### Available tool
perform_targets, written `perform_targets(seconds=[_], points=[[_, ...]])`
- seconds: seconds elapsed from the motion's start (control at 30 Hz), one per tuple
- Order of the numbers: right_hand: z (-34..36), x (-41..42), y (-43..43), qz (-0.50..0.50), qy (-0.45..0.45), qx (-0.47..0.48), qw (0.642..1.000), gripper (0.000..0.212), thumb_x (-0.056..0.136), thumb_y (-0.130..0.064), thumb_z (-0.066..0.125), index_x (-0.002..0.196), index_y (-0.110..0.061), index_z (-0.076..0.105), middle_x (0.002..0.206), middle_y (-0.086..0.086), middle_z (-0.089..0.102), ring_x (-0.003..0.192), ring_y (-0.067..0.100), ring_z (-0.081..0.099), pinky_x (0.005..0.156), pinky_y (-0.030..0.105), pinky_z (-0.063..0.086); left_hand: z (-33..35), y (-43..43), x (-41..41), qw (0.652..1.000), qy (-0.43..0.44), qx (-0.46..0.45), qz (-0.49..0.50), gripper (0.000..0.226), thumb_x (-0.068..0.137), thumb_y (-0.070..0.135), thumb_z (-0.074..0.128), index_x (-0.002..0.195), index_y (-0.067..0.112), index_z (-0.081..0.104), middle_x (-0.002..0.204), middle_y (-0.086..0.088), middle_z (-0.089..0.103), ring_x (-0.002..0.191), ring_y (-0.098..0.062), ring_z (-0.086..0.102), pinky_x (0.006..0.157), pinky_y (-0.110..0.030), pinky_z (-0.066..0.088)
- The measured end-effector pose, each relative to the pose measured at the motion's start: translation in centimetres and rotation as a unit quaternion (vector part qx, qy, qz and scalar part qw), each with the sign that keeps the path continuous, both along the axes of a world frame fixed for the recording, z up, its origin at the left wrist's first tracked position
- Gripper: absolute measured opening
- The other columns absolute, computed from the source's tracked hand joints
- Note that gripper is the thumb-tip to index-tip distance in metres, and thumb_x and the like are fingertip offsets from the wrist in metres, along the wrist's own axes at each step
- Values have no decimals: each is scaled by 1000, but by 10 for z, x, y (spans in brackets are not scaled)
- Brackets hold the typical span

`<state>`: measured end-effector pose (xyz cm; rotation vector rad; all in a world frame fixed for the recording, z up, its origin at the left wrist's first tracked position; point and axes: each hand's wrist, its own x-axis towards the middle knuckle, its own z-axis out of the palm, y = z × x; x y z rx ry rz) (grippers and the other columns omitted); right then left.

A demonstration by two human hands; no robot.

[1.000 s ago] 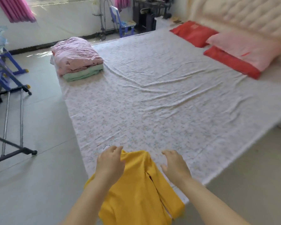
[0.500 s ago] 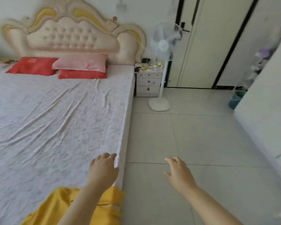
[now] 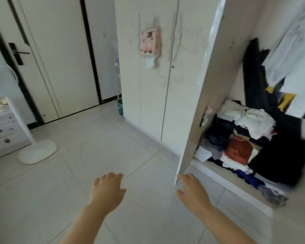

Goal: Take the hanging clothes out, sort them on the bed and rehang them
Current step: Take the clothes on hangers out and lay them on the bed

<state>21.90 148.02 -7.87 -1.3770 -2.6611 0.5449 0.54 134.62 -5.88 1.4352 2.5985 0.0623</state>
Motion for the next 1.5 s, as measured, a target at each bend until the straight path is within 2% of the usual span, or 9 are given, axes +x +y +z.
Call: perform_targets(seconds=[0.23, 0.47, 0.6, 0.83, 1.0, 1.23, 1.37, 1.5], points=[[13, 95, 109, -151, -12, 16, 988, 44, 93, -26, 48, 135, -20, 38, 131, 1, 41, 120, 17, 42, 99, 26, 37, 20, 169, 85, 984, 12, 32, -173, 52, 92, 43, 45, 140, 28, 32, 137, 5, 44, 126, -17, 41, 106, -34, 28], [30, 142, 197, -244, -8, 51, 968, 46, 90, -25, 50, 134, -21, 40, 130, 1, 43, 117, 19, 43, 96, 27, 38, 36, 303, 140, 942, 6, 91, -323, 48, 92, 40, 45, 137, 27, 35, 129, 6, 48, 119, -15, 45, 100, -29, 33], [51, 152, 251, -289, 14, 76, 954, 47, 89, -22, 53, 134, -21, 42, 128, 1, 44, 116, 19, 44, 97, 28, 40, 52, 378, 152, 920, -7, 124, -372, 44, 91, 38, 46, 133, 26, 38, 129, 6, 47, 117, -16, 45, 96, -28, 35], [107, 161, 340, -333, 68, 144, 929, 47, 89, -26, 55, 134, -22, 42, 132, 1, 43, 119, 21, 43, 100, 32, 39, 101, 500, 170, 884, -23, 195, -424, 52, 91, 41, 47, 139, 28, 32, 136, 4, 43, 125, -18, 40, 103, -33, 34], [142, 180, 409, -326, 83, 187, 923, 50, 91, -29, 54, 138, -22, 38, 138, -1, 40, 127, 18, 37, 105, 28, 34, 133, 580, 196, 864, -64, 240, -438, 52, 91, 41, 48, 139, 28, 33, 133, 3, 44, 122, -17, 40, 101, -33, 37], [195, 223, 531, -290, 97, 265, 915, 45, 91, -24, 54, 134, -22, 42, 132, -1, 43, 119, 17, 40, 98, 21, 32, 181, 705, 243, 851, -96, 300, -419, 53, 92, 34, 50, 141, 26, 32, 140, 1, 38, 126, -17, 36, 104, -30, 33], [239, 246, 599, -261, 103, 310, 909, 48, 92, -23, 52, 138, -20, 38, 133, 1, 42, 121, 17, 39, 101, 21, 32, 217, 767, 269, 845, -92, 342, -400, 54, 92, 35, 49, 142, 26, 29, 142, 3, 35, 130, -17, 32, 105, -33, 31], [283, 261, 663, -237, 97, 364, 896, 49, 93, -24, 50, 140, -20, 35, 135, 1, 42, 122, 17, 39, 104, 25, 31, 249, 823, 287, 824, -99, 401, -388, 54, 92, 35, 51, 141, 27, 31, 141, 4, 37, 129, -17, 33, 103, -30, 30]])
